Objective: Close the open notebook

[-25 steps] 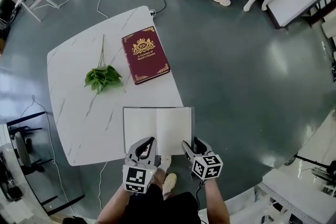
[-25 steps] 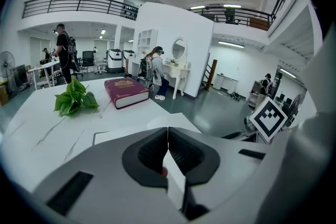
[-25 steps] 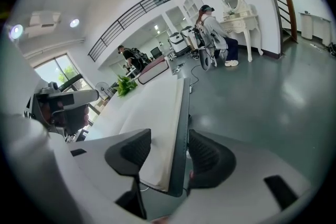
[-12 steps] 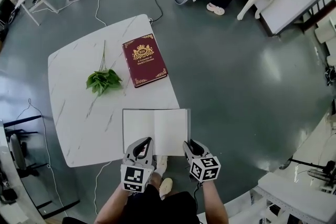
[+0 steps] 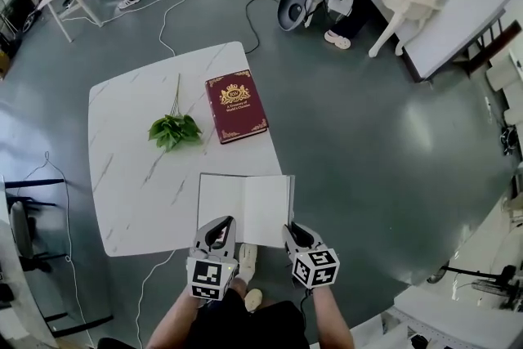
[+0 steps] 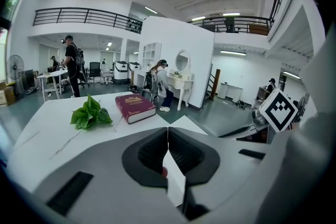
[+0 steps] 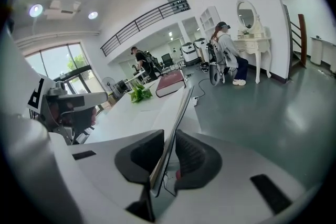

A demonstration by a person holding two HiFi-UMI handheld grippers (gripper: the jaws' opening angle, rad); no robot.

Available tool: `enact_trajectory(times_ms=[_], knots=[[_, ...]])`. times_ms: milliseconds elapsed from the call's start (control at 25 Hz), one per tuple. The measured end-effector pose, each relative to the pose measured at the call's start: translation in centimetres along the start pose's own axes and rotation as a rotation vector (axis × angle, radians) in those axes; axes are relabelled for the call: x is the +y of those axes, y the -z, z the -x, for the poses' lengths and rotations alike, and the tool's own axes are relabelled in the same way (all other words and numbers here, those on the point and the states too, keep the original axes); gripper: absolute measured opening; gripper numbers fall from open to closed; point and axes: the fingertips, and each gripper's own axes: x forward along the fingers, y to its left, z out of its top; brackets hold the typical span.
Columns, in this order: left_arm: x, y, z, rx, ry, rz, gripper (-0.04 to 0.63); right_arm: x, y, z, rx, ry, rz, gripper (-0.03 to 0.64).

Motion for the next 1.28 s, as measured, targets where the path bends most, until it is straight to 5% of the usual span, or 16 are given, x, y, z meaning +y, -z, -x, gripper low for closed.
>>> enact_trajectory(times_ms=[1280], knots=[[5.9,-1.8,9.3,-0.122,-0.168,0.059,0.025,12.2,-3.8,0.0,-0.021,-0.144,0.211,0.084]])
